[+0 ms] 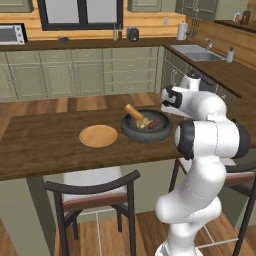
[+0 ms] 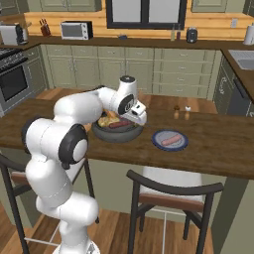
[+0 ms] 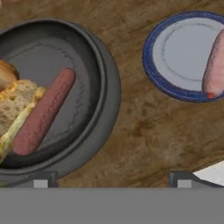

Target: Place one bun and one sausage from the bowl on each plate.

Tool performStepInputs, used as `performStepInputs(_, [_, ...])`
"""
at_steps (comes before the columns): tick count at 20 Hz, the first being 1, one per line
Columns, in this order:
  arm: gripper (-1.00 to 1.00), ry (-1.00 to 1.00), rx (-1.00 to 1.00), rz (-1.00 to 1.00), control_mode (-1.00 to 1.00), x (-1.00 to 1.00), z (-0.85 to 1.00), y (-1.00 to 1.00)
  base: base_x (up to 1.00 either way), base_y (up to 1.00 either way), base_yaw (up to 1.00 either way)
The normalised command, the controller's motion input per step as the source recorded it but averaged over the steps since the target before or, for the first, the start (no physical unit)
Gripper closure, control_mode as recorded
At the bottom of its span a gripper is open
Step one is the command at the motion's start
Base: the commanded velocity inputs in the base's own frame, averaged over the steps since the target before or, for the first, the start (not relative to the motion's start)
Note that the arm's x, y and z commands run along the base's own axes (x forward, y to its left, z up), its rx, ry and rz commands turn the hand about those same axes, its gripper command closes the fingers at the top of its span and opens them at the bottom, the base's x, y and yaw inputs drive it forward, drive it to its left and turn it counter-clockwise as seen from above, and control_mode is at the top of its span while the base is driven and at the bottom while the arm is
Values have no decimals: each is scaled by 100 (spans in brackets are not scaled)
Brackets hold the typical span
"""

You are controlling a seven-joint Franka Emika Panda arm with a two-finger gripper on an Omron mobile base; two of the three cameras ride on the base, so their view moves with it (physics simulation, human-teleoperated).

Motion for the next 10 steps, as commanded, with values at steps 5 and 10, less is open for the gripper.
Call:
performStepInputs(5, [-100,10,0,14,-100,50,4,100,0,0,0])
performStepInputs(10, [-100,4,0,16,-100,73,0,90,0,0,0])
